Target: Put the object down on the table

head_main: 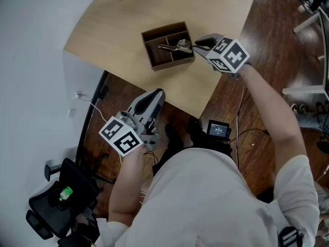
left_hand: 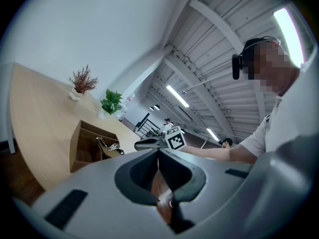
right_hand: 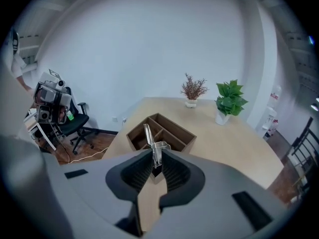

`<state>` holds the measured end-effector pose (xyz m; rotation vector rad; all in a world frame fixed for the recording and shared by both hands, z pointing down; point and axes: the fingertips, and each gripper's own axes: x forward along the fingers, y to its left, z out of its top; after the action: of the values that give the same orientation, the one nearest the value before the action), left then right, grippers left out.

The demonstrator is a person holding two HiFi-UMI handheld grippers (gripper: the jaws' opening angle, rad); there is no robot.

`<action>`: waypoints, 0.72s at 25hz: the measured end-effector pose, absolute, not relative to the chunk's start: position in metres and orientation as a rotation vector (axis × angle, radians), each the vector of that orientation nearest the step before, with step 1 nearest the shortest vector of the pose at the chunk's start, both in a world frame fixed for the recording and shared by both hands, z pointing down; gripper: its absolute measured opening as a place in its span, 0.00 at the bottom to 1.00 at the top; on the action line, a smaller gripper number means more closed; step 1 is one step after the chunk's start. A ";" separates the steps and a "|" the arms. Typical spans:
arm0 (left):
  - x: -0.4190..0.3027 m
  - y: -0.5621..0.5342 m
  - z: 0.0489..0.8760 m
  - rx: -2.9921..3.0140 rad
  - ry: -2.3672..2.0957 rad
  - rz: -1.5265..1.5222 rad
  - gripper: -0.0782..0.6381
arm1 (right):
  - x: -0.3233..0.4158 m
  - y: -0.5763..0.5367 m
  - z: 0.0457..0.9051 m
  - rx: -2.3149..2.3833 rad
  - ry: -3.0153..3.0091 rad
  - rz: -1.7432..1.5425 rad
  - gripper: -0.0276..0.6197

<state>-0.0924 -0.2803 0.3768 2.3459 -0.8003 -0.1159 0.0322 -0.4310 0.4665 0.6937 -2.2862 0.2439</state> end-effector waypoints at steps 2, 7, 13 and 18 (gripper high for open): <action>-0.092 -0.281 0.374 2.355 -0.794 -0.119 0.11 | 0.038 -0.428 0.463 0.741 -2.280 0.273 0.13; -0.087 -0.280 0.367 2.377 -0.763 -0.120 0.11 | 0.060 -0.418 0.454 0.891 -2.269 0.374 0.13; -0.079 -0.272 0.363 2.401 -0.715 -0.110 0.11 | 0.079 -0.400 0.444 1.019 -2.254 0.440 0.05; -0.075 -0.269 0.362 2.417 -0.684 -0.103 0.11 | 0.082 -0.383 0.433 1.076 -2.258 0.453 0.05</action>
<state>-0.0754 -0.2689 0.3622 2.4166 -0.6841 -0.1027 0.0825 -0.3830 0.4335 1.0759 -2.2582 0.4534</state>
